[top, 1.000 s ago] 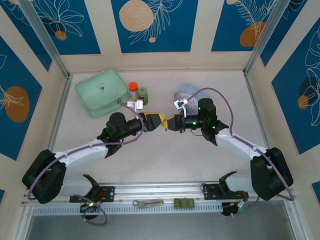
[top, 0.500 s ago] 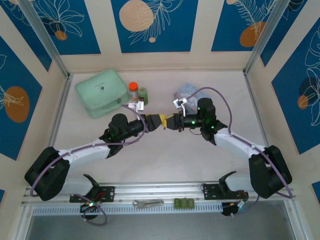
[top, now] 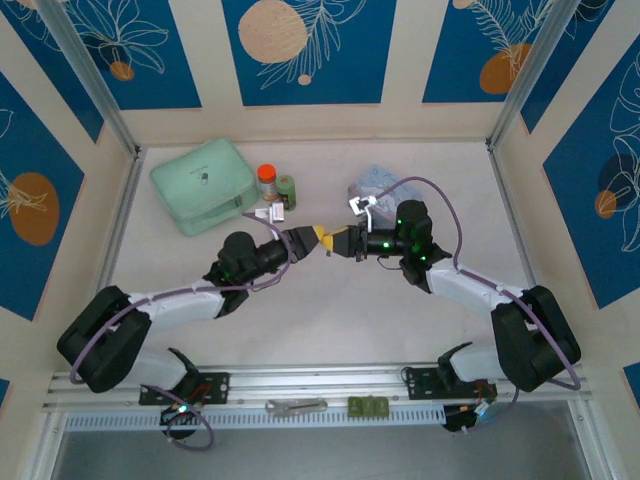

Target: Unlock the padlock with the key

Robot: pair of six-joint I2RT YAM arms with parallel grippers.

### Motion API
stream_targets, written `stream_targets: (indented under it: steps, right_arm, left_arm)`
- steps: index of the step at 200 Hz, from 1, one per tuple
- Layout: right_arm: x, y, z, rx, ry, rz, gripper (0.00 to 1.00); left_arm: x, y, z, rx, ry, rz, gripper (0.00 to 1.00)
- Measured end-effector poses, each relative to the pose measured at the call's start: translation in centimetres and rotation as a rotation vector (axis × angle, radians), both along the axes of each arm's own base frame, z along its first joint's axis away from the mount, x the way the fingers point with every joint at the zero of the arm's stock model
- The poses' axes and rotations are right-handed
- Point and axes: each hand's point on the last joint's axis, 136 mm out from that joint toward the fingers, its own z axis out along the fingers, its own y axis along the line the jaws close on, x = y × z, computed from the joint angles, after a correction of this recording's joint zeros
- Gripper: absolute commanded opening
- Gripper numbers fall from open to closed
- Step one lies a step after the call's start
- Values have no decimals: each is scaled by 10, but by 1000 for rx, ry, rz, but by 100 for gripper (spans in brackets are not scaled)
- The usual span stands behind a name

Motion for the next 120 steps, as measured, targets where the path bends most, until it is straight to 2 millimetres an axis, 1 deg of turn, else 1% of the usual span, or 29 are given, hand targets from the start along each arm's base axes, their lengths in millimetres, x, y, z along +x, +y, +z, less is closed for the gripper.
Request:
stream_targets:
  steps: [16,27,30,75,92,102,110,113,116,117,120]
  right_arm:
    - [1,0,0,-1,3,-5,0]
    - [1,0,0,0,2,-7,0]
    - [1,0,0,0,3,-8,0]
    - [3,-1,-3,-2,5,-20,0]
    - [3,-1,-3,-1,2,-20,18]
    - [3,-2,-3,0,7,-23,35]
    - [4,-3,-3,-1,6,-25,46]
    - [4,-3,-3,0,1,-24,52]
    - [4,-3,-3,0,10,-26,57]
    - [4,-3,-3,-1,8,-26,57]
    - [4,-3,-3,-1,1,-25,63]
  left_arm:
    - [0,-1,1,-18,11,-3,16]
    - [0,-1,2,-27,16,-6,6]
    - [0,-1,3,-24,11,-6,1]
    - [-1,-2,7,-22,14,-12,0]
    - [0,-2,7,-12,16,-12,0]
    - [1,-3,6,-2,20,-11,0]
    - [1,-3,5,8,17,-11,0]
    - [1,-3,5,12,17,-10,0]
    - [1,-3,4,17,16,-7,0]
    - [1,-3,4,19,16,-6,0]
    - [2,-2,3,23,19,-4,0]
